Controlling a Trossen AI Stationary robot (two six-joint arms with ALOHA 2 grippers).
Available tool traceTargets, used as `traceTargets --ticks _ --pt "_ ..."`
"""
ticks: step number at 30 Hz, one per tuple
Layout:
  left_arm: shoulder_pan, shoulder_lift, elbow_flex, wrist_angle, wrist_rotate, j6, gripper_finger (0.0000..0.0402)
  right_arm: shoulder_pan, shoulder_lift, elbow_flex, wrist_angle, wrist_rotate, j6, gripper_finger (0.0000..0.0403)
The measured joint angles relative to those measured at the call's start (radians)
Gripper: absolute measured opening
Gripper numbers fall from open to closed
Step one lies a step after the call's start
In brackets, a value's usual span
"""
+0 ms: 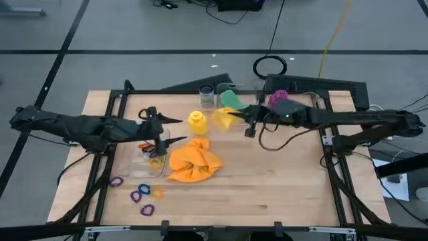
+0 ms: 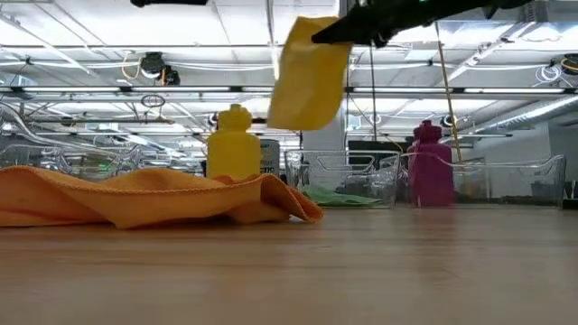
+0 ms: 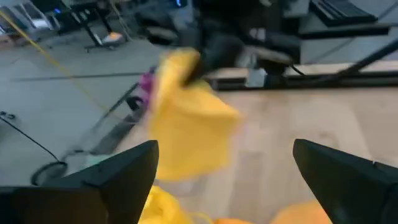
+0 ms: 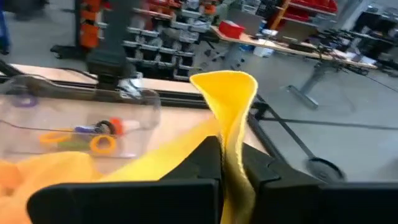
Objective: Pick & Place Sports Items
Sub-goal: Put the yellow towel into the top left transparent bin
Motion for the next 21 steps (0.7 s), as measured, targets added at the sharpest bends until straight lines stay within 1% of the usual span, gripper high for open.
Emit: traceTargets --ticks 1,3,8,12,16,19,21 --pt "-0.01 -0.004 -0.001 -0.013 0.006 -0.012 0.031 -0.018 -0.015 0.0 -0.021 -0.007 0.004 0.0" --pt "-0.029 -0.015 -0.002 -0.023 0.015 -0.027 0.031 -0.063 -0.034 0.0 -0.054 -0.058 0.027 0.0" --pt "-0.059 0.001 0.0 -0.029 0.059 -0.037 0.031 -0.209 -0.04 0.0 -0.109 -0.292 0.098 0.0" --pt "-0.072 0.029 -0.001 -0.024 0.059 -0.037 0.031 -0.315 -0.013 0.0 -0.114 -0.381 0.11 0.0" --pt "-0.081 0.067 -0.001 -0.028 0.059 -0.037 0.031 -0.408 0.033 0.0 -0.11 -0.503 0.141 0.0" --pt "-0.082 0.098 -0.001 -0.023 0.064 -0.037 0.031 -0.461 0.084 0.0 -0.112 -0.554 0.158 0.0" --pt "-0.081 0.118 -0.001 -0.022 0.088 -0.035 0.031 -0.482 0.116 0.0 -0.111 -0.578 0.158 0.0"
